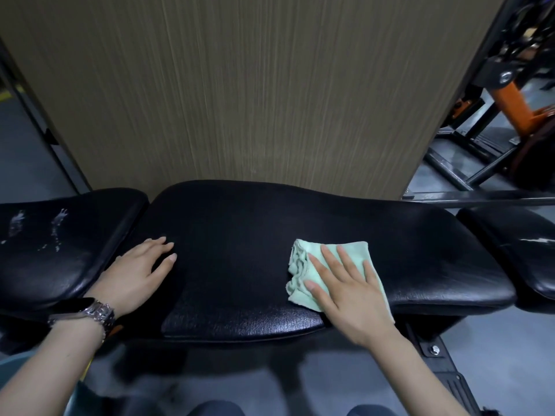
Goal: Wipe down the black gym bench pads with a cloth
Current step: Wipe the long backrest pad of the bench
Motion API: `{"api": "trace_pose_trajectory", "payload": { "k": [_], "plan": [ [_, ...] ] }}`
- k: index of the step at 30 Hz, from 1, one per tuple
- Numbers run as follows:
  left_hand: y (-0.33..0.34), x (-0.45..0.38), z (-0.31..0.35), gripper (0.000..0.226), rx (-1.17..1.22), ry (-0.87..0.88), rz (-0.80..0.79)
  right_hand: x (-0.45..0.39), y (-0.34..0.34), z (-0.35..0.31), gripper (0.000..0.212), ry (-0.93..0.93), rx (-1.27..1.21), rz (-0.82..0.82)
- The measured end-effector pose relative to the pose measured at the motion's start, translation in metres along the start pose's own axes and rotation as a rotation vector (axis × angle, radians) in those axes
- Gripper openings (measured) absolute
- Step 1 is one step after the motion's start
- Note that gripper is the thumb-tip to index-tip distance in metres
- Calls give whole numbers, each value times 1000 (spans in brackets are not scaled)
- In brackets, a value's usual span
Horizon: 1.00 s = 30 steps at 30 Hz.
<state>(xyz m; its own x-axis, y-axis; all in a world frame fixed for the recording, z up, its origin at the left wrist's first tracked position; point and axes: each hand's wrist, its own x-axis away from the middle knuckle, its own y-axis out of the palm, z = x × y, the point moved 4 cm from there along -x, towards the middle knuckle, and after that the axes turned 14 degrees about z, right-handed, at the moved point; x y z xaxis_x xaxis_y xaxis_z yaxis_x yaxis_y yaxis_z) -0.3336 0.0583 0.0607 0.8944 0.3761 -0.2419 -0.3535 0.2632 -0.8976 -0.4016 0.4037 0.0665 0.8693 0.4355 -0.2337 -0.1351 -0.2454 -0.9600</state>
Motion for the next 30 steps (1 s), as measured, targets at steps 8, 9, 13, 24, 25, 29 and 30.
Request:
{"api": "trace_pose_trajectory", "payload": {
  "k": [8,9,13,24,25,29,30],
  "plan": [
    [1,3,-1,65,-2,-8,-11,2,16,-76,57,-98,-71,-34],
    [1,3,-2,63,-2,-11,-6,2,15,-79,58,-113,-83,-65],
    [2,0,-7,71,25,-8,19,1,9,-70,70,-210,-233,-35],
    [10,-8,-9,85,-10,-6,90,-5,-7,36,79,-51,-80,-14],
    [11,-9,-9,93,-13,-4,106,-5,-9,50,79,-28,-63,-11],
    [18,-10,-10,101,-33,-35,125,0,-13,103,80,76,-25,9],
    [19,-9,-9,99,-44,-34,125,3,-15,116,80,106,-18,13]
  ]
}}
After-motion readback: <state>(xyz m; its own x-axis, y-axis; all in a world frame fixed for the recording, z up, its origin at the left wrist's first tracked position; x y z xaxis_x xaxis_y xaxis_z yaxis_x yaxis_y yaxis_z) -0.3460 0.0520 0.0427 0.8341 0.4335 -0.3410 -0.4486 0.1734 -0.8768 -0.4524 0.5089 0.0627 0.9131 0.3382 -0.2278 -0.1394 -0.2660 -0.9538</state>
